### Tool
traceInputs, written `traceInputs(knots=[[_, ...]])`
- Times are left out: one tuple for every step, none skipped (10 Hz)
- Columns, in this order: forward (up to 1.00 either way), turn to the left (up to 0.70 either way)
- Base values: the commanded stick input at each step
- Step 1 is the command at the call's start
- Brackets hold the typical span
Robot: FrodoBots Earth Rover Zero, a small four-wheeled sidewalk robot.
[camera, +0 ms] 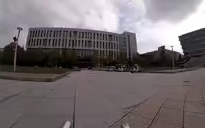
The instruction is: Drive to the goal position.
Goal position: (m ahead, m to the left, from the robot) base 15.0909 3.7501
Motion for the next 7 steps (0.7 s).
traceInputs(knots=[[0.70, 0.00], [0.70, 0.00], [0.70, 0.00], [0.70, 0.00], [0.70, 0.00], [0.70, 0.00], [0.70, 0.00]])
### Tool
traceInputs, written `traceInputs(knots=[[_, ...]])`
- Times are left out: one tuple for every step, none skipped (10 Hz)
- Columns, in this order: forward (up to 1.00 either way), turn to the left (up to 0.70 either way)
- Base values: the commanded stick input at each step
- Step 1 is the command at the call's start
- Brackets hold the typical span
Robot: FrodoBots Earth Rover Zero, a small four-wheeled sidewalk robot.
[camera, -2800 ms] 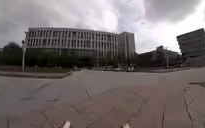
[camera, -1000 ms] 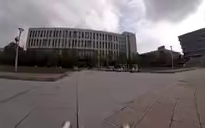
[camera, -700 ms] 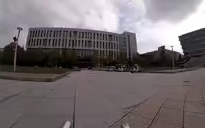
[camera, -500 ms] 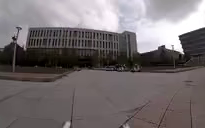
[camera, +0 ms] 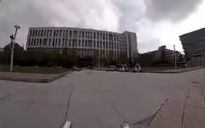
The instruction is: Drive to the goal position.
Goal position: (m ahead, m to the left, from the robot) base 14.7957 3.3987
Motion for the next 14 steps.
traceInputs(knots=[[0.70, 0.00], [0.70, 0.00], [0.70, 0.00], [0.70, 0.00], [0.70, 0.00], [0.70, 0.00], [0.70, 0.00], [0.70, 0.00], [0.70, 0.00], [0.70, 0.00], [0.70, 0.00], [0.70, 0.00], [0.70, 0.00], [0.70, 0.00]])
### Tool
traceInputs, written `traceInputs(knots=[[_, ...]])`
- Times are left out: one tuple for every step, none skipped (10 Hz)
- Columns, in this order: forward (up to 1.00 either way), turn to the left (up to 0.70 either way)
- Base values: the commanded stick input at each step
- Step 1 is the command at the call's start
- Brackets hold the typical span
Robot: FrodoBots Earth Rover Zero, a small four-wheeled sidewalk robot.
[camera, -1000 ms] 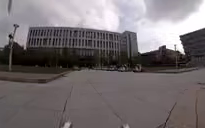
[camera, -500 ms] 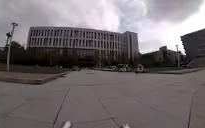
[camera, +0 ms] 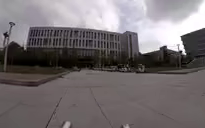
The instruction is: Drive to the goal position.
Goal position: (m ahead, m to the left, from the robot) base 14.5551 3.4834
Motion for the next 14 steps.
traceInputs(knots=[[0.70, 0.00], [0.70, 0.00], [0.70, 0.00], [0.70, 0.00], [0.70, 0.00], [0.70, 0.00], [0.70, 0.00], [0.70, 0.00], [0.70, 0.00], [0.70, 0.00], [0.70, 0.00], [0.70, 0.00], [0.70, 0.00], [0.70, 0.00]])
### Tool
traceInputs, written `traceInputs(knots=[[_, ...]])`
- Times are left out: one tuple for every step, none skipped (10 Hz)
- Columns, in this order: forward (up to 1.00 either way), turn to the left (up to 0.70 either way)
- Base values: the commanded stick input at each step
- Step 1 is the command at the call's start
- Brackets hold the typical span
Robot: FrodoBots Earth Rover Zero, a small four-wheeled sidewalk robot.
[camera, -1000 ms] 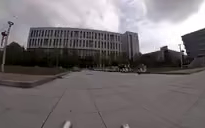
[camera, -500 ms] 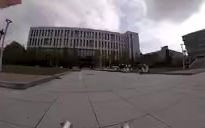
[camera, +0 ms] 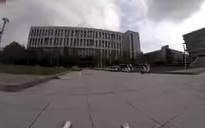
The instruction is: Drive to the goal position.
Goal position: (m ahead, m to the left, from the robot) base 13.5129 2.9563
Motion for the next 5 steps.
traceInputs(knots=[[0.70, 0.00], [0.70, 0.00], [0.44, 0.00], [0.09, 0.00], [0.00, 0.00]])
